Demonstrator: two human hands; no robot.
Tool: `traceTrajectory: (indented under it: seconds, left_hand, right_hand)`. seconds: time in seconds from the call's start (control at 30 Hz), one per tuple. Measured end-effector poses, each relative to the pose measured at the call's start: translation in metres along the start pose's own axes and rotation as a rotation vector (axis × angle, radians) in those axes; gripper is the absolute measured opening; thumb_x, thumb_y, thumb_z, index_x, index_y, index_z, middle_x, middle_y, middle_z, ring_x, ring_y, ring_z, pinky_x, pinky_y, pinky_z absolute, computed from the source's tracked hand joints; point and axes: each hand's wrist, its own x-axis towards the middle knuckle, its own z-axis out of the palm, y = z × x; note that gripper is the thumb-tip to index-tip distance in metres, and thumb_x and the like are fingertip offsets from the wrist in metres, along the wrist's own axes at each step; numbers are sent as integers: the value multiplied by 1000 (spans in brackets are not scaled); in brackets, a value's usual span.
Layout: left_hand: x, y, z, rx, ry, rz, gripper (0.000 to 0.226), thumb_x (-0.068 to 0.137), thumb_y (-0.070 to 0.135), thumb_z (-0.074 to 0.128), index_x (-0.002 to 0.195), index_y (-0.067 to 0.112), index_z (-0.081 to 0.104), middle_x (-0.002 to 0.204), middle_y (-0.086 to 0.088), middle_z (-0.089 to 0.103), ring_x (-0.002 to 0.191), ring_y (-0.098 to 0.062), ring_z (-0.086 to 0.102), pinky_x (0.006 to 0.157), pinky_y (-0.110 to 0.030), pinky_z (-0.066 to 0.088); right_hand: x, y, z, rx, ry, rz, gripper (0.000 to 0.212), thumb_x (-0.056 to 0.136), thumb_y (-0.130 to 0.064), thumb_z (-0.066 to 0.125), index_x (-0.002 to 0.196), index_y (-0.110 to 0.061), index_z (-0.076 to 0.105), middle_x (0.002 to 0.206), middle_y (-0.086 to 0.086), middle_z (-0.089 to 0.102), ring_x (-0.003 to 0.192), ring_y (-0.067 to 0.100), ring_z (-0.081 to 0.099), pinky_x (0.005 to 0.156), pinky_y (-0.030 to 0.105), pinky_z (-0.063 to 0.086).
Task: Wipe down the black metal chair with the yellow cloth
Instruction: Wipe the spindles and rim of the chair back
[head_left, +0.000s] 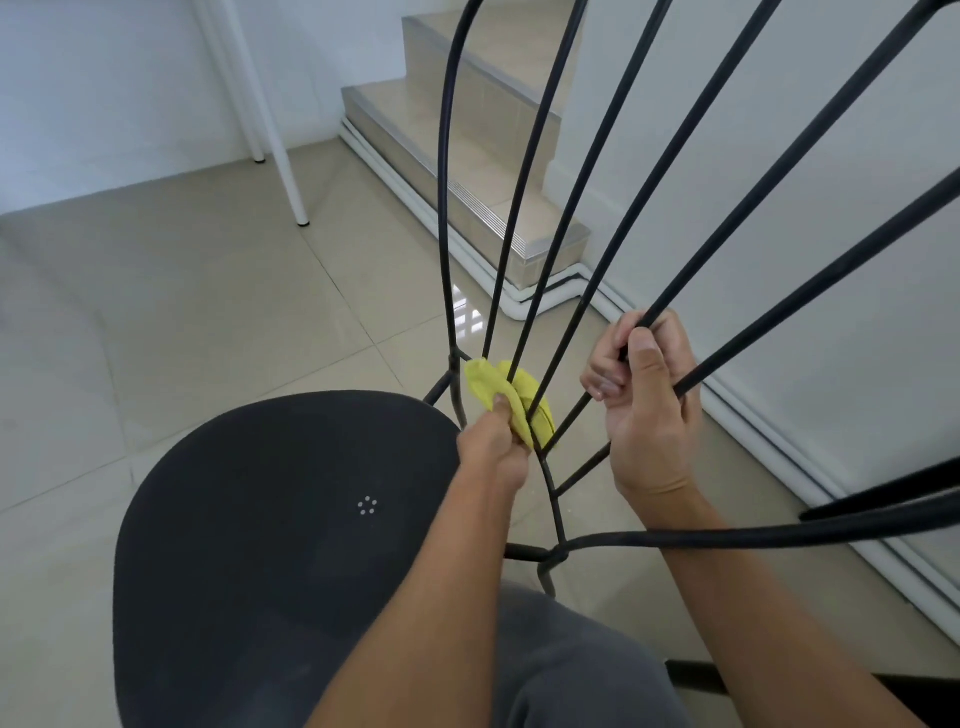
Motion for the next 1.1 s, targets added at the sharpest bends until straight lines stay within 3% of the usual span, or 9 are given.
traceTrajectory:
  seconds: [0.1,0.23,0.43,0.57,0.73,0.9,1.0,1.1]
  left_hand:
    - [5,16,9,-43,39,32,27,96,12,61,118,-1,57,114,-20,67,98,-31,67,81,-46,56]
    - [-12,-6,-1,52,38,12,25,96,14,60,116,-1,61,105,-17,70,94,-28,69,92,-47,55]
    - [17,36,15,-112,55,79,31,94,15,64,121,2,58,105,-16,70,95,-30,69,88,-51,55]
    - [18,27,13,-64,83,74,28,93,17,66,117,4,59,93,-12,69,82,-26,68,82,-49,57]
    - [34,48,18,-120,107,102,22,92,17,68,106,2,59,105,-18,70,92,-31,70,83,-51,57]
    - [12,20,8,40,57,80,17,95,20,63,104,6,60,94,-12,69,82,-25,68,59,-38,54]
    - [-6,-11,-6,136,30,42,19,96,21,62,106,5,62,99,-14,71,88,-26,69,63,-35,56]
    - [-28,-36,-25,278,-23,2,20,97,24,60,96,5,68,93,-11,73,87,-24,70,78,-41,60]
  right_hand:
    - [1,1,-1,3,-2,-4,23,101,-10,29,85,-12,46,62,-4,37,53,16,31,53,30,32]
    - [1,3,-2,27,14,-14,22,101,-9,28,87,-10,45,62,0,35,53,16,31,53,30,32]
    - [1,2,-2,17,-8,-17,22,101,-10,28,87,-9,44,62,1,35,53,19,30,54,30,33]
    - [0,4,-3,28,3,-24,21,101,-10,28,88,-9,45,62,1,35,53,19,30,53,31,32]
    - [1,3,-3,23,-18,-20,21,100,-9,27,88,-9,45,63,-4,37,53,18,31,53,30,32]
    - [0,4,-4,31,5,-26,20,100,-9,28,87,-8,44,62,-2,36,52,19,30,53,30,31]
    - [0,3,-2,32,5,-15,20,101,-9,28,88,-9,44,62,-3,36,53,18,28,53,31,30]
    - [0,3,-2,37,8,-11,20,101,-9,29,87,-9,44,62,-3,36,52,18,28,52,30,30]
